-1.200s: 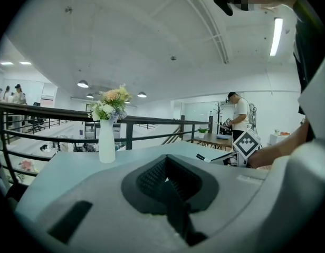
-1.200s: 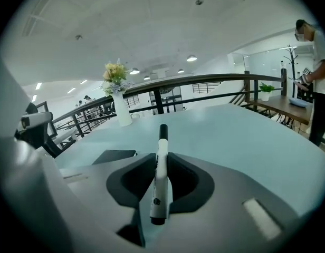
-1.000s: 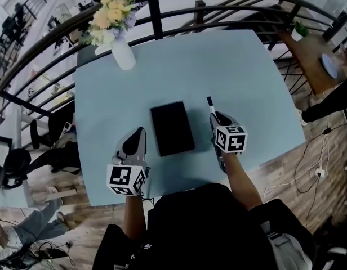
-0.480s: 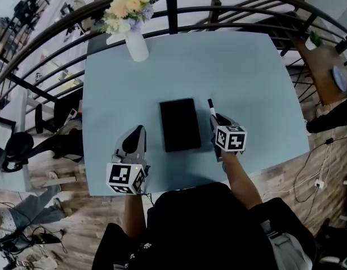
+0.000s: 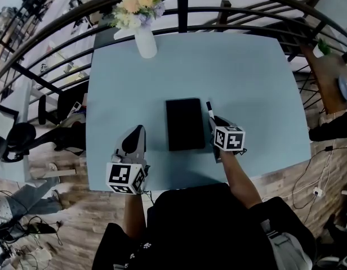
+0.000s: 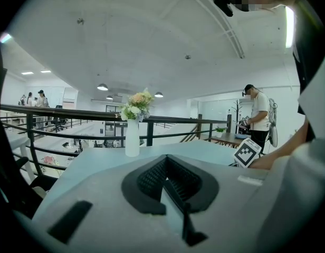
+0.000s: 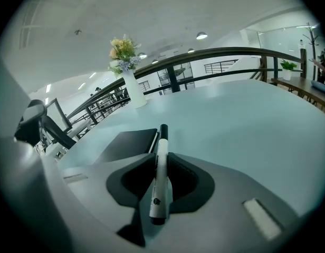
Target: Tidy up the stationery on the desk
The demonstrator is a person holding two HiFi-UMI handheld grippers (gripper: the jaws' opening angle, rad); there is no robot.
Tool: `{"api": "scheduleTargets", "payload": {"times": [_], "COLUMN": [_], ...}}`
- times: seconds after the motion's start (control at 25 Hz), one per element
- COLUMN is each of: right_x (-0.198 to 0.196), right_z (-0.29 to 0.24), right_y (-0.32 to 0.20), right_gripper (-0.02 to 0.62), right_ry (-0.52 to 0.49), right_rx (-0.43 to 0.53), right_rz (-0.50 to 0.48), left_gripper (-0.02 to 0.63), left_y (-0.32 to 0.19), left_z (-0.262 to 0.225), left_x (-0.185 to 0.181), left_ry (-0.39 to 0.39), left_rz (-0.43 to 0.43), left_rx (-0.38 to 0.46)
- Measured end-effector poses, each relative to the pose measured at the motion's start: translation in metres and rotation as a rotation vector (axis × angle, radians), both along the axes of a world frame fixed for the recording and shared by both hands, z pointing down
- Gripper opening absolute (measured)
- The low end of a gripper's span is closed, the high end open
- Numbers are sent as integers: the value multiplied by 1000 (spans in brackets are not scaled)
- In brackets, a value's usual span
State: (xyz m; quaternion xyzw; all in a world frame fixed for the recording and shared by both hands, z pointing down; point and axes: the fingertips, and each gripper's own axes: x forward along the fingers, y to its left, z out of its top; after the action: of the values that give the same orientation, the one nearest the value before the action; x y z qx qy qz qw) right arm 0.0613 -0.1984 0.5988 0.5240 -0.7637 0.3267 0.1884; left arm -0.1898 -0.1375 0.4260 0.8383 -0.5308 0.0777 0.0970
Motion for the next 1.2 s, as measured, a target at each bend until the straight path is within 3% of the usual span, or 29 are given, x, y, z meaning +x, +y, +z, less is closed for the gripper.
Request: {"api": "scheduleTargets", "payload": {"times": [1.2], "right_x": [-13], "right_z": [19], "right_y": [3], "right_gripper": [89], "right_ry": [33], "right_rx": [-85], "right_rz": [-80], "left_gripper": [-8], "left_y": [9], "left_z": [-5], "left_x": [-11], "left_ry": [-2], "left_rz": [-63], "left_rx": [-3]}}
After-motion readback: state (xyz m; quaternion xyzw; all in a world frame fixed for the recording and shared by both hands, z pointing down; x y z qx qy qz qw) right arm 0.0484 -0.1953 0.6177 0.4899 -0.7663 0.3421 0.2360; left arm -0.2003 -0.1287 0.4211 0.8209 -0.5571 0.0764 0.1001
